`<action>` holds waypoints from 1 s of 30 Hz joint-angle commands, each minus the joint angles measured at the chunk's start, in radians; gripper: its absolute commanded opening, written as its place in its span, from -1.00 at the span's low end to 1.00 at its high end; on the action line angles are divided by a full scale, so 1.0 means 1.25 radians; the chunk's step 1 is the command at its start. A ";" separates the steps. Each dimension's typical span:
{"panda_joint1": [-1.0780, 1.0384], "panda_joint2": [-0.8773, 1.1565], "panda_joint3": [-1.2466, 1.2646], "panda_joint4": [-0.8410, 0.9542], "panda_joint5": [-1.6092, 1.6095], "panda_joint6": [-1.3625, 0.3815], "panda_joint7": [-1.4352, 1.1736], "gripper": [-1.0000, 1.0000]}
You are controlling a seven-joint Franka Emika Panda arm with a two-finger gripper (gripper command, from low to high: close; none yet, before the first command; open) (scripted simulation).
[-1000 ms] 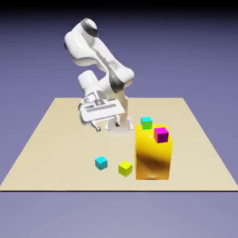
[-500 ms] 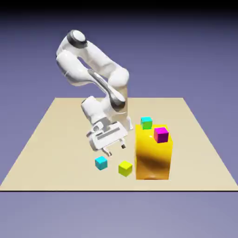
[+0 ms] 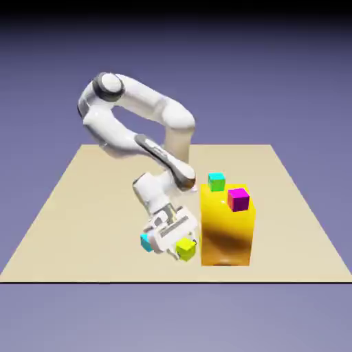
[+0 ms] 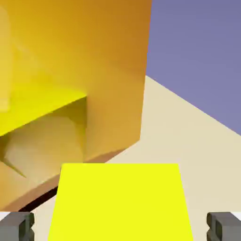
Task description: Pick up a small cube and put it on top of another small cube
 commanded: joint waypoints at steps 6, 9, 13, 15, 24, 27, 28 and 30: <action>-0.174 0.086 0.111 -0.077 -0.031 -0.087 0.036 -1.00; -0.220 0.138 0.173 -0.055 0.011 -0.174 0.001 -1.00; -0.259 0.213 0.259 0.008 0.097 -0.313 -0.073 -1.00; -0.278 0.250 0.302 0.040 0.141 -0.382 -0.110 -1.00; -0.366 0.418 0.496 0.183 0.335 -0.695 -0.278 -1.00; -0.395 0.473 0.561 0.231 0.400 -0.800 -0.334 -1.00; -0.405 0.492 0.583 0.246 0.422 -0.835 -0.353 -1.00; -0.424 0.529 0.626 0.278 0.465 -0.904 -0.390 -1.00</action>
